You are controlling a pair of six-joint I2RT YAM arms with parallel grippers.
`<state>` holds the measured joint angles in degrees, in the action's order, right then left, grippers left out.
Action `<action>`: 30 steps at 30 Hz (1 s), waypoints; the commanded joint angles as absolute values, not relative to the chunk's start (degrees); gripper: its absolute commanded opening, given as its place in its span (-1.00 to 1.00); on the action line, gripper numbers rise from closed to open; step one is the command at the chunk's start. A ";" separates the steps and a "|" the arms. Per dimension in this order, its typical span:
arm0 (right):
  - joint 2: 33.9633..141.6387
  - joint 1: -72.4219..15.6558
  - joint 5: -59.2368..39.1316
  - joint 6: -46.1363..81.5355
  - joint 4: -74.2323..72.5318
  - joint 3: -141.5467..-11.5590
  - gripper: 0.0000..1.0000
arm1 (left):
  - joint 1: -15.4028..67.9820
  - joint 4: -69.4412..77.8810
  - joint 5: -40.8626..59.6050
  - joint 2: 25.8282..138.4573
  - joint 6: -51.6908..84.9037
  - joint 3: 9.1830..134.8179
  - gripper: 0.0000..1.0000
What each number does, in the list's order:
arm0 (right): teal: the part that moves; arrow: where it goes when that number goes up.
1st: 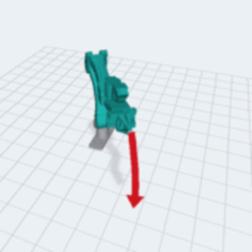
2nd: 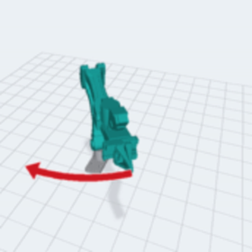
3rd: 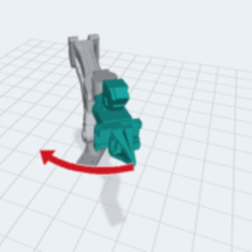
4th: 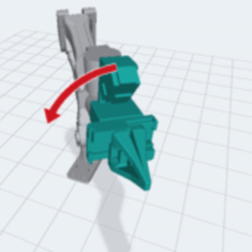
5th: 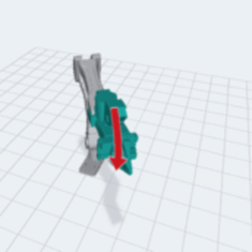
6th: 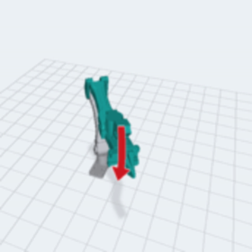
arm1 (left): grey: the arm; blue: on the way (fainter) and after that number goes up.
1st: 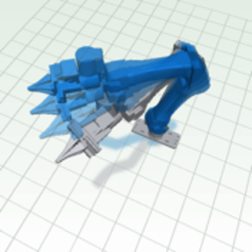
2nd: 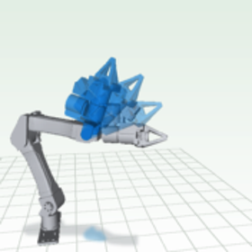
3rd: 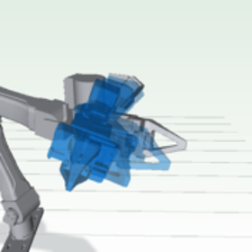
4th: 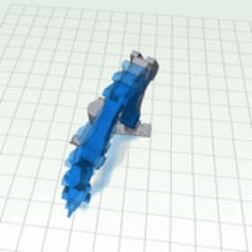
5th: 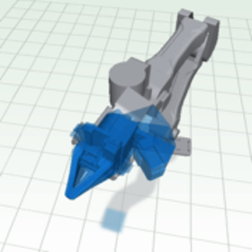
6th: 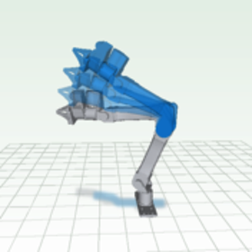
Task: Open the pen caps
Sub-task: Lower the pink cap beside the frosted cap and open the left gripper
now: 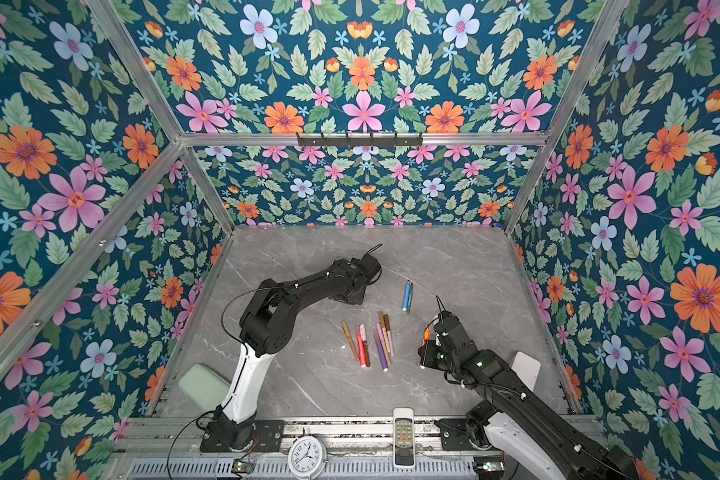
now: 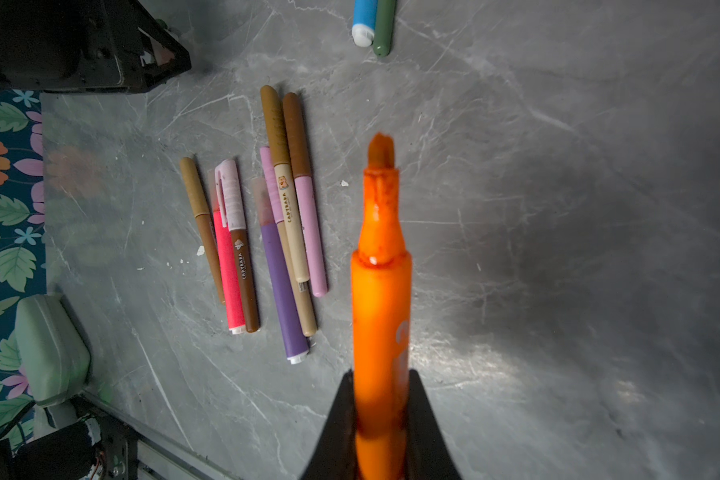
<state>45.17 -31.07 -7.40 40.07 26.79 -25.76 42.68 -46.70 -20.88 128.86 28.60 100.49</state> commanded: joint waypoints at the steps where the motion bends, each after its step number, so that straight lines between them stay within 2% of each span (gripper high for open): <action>1: 45.11 -31.11 -7.66 39.81 26.03 -25.94 -1.00 | 42.68 -47.50 -22.11 128.98 29.43 100.63 -0.54; 22: 51.16 -31.07 -8.35 40.43 23.79 -27.84 -1.00 | 42.63 -47.37 -24.91 128.99 27.56 103.18 -0.48; 27: 57.15 -31.02 -8.08 39.30 22.57 -32.00 -1.00 | 42.65 -47.90 -25.48 128.19 27.33 103.23 -0.50; 30: 64.23 -30.94 -7.64 36.24 23.91 -38.54 -1.00 | 43.06 -43.70 -23.68 123.28 26.72 100.08 -0.54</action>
